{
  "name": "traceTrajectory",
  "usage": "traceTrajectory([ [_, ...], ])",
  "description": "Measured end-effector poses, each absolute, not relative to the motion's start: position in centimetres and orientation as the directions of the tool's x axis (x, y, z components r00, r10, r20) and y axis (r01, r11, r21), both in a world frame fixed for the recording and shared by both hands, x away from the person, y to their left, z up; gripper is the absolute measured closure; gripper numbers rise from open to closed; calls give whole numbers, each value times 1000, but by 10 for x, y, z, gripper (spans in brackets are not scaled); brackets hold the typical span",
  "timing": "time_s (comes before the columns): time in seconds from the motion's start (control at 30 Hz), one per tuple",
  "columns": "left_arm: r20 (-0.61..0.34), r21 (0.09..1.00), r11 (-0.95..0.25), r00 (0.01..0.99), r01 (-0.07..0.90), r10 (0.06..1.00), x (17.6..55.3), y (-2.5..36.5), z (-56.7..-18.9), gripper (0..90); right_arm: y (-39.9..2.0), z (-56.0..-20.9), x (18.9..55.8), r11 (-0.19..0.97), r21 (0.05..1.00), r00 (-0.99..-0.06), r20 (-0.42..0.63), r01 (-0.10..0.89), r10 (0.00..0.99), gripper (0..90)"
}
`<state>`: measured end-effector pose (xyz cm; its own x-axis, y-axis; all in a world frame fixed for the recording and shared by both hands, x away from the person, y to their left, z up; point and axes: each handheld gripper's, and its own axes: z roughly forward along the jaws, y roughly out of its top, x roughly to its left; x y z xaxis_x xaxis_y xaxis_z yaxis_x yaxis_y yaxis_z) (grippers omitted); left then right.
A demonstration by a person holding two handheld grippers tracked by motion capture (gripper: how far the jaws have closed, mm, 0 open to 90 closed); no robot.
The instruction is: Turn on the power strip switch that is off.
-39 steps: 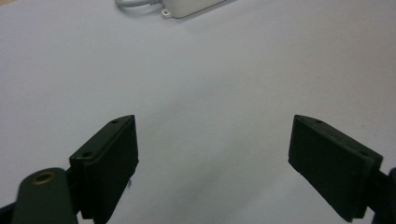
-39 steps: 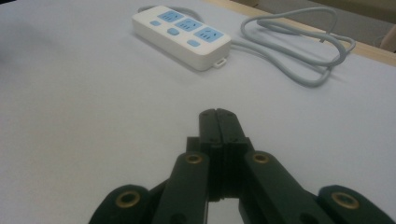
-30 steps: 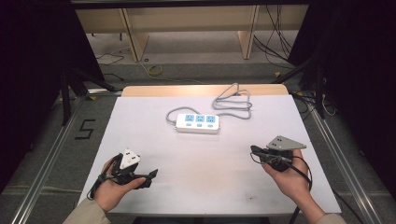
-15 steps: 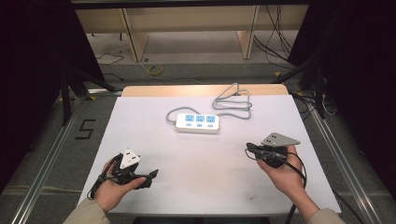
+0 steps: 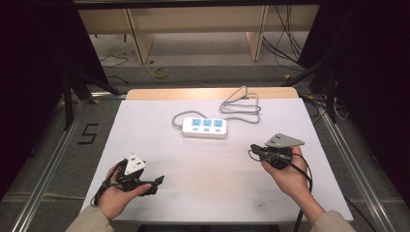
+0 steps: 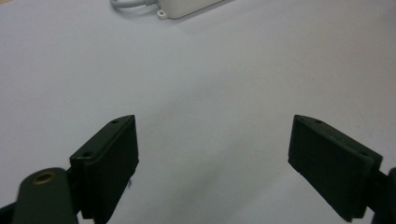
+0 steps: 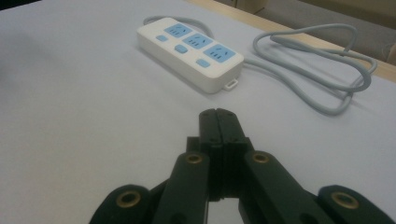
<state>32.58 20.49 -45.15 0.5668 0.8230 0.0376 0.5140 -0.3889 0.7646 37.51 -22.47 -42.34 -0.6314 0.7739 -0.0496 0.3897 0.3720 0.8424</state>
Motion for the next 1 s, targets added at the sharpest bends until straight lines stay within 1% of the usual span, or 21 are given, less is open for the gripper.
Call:
traceTrajectory([
  [0.33, 37, 766, -389, 569, 512, 822, 326, 205, -451, 158, -212, -420, 383, 376, 844, -639, -52, 383, 767, 900],
  [1.0, 40, 766, -391, 569, 510, 821, 325, 204, -451, 160, -204, -419, 391, 376, 842, -642, -46, 387, 765, 900],
])
